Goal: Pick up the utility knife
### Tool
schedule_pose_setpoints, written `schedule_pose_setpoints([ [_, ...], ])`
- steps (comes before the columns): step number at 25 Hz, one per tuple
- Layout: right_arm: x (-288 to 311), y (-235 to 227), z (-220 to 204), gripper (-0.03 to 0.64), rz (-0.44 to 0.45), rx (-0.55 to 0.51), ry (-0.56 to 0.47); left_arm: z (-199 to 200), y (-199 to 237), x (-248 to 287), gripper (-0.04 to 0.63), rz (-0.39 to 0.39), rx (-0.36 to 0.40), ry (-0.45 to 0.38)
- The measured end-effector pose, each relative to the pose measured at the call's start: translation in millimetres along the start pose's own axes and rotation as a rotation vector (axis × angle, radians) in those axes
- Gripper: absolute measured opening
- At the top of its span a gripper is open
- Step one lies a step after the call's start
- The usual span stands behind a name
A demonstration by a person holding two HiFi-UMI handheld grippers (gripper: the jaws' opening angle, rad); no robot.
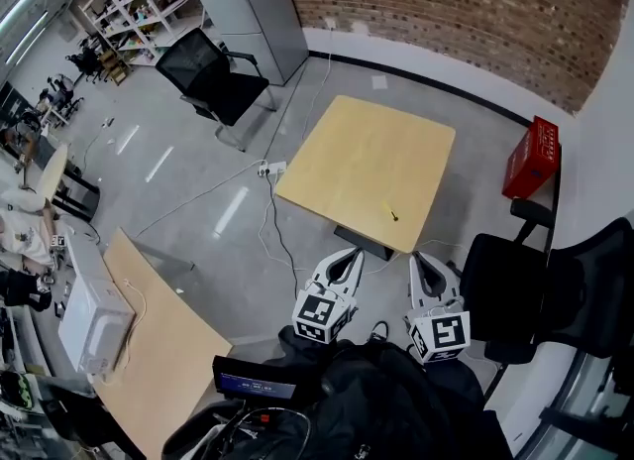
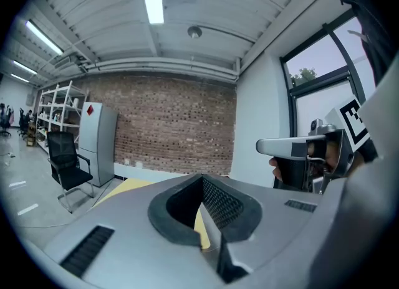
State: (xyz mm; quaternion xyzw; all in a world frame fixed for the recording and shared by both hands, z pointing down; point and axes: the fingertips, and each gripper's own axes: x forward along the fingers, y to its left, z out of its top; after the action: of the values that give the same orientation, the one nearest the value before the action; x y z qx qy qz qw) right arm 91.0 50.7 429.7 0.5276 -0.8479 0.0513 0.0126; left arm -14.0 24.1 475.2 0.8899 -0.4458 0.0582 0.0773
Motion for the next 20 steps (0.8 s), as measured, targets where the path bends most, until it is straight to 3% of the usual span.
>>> schedule_pose_setpoints([
  [12, 30, -5, -7, 0.005, 0.033, 0.004, 0.027, -3, 23, 19, 0.0, 0.027, -0.02, 0.018],
  [20, 66, -18, 5, 0.005, 0.0, -0.021, 0.021, 15, 46, 53, 0.0, -0.019, -0.015, -0.011],
])
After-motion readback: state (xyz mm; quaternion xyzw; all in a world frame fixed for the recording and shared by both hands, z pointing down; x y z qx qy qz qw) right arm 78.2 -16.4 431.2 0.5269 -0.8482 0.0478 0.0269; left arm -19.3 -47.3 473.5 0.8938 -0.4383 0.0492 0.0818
